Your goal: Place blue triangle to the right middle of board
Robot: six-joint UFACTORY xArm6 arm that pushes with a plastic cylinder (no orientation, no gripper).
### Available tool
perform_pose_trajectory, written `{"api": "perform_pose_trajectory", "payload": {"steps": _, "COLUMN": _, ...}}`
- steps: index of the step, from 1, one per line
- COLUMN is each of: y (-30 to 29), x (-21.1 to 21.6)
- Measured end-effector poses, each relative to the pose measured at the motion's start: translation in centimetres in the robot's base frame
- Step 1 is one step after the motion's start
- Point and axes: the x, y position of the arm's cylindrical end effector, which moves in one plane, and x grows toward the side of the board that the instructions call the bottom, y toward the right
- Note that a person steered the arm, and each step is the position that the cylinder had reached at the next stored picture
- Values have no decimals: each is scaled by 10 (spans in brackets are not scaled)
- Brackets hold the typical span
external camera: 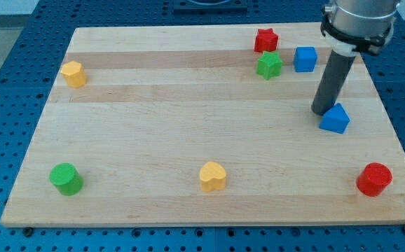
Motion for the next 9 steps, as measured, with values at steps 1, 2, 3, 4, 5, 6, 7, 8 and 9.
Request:
{"api": "perform_pose_trajectory", "payload": {"steps": 1, "y": 0, "x": -12}}
{"api": "perform_pose_trajectory", "payload": {"steps": 2, "y": -20, "x": -15}}
{"api": "perform_pose_trajectory", "payload": {"steps": 3, "y": -20, "x": 39}}
{"api": "perform_pose_trajectory", "payload": {"steps": 4, "y": 27, "x": 40}}
{"api": "perform_pose_trajectory", "payload": {"steps": 5, "y": 60, "x": 22}}
{"api": "perform_pose_trajectory", "payload": {"steps": 6, "y": 60, "x": 22}}
{"api": "perform_pose_trajectory", "payload": {"steps": 7, "y": 57, "x": 25}}
{"api": "perform_pose_trajectory", "payload": {"steps": 8, "y": 96, "x": 58}}
{"api": "perform_pose_trajectory", "payload": {"steps": 9, "y": 145, "x": 25}}
